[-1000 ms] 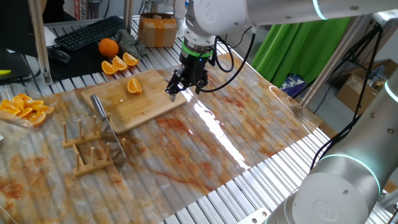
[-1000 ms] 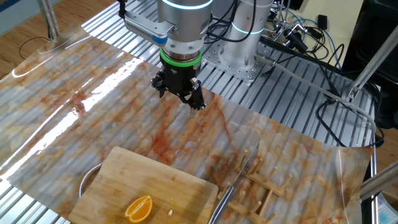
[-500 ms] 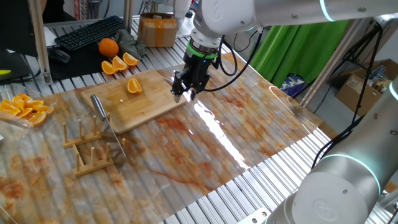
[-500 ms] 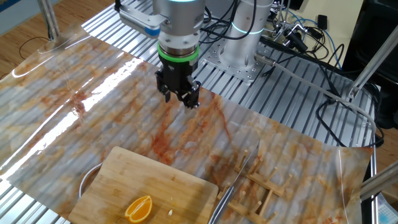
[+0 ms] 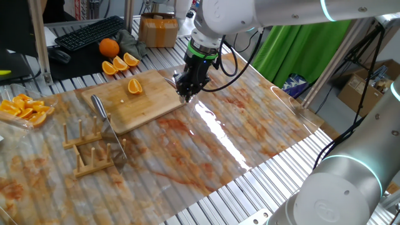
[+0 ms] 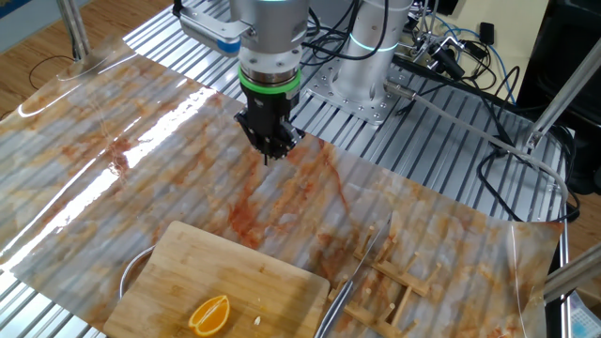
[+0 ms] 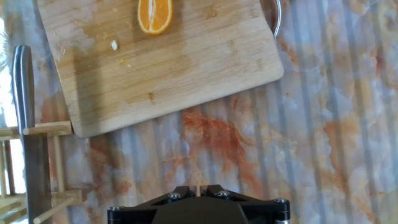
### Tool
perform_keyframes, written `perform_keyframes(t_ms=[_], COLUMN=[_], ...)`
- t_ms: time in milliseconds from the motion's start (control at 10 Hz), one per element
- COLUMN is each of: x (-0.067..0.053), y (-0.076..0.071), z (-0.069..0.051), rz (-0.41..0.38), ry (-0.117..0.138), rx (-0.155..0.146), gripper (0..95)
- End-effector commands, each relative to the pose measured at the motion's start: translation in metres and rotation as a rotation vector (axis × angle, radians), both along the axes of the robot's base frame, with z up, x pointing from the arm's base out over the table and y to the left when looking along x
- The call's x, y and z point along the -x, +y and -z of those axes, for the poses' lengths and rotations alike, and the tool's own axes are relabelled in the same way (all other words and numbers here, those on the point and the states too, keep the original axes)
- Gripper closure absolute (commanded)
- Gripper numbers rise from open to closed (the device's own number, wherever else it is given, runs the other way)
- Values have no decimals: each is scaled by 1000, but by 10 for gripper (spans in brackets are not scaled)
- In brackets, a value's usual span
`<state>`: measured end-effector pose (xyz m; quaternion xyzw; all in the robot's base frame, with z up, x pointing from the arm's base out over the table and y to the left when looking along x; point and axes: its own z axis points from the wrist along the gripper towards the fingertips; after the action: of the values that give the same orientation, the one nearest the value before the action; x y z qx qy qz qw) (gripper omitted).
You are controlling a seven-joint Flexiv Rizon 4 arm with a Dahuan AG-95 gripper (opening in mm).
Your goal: Chop the orange
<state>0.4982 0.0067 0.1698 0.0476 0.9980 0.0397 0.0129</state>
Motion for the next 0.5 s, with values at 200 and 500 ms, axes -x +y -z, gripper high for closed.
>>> perform_keyframes(t_ms=[200,500], x=[1,3], y=[12,39], z=[2,9], rz=[2,27], ry=[2,2], rx=[10,15], gripper=[950,950])
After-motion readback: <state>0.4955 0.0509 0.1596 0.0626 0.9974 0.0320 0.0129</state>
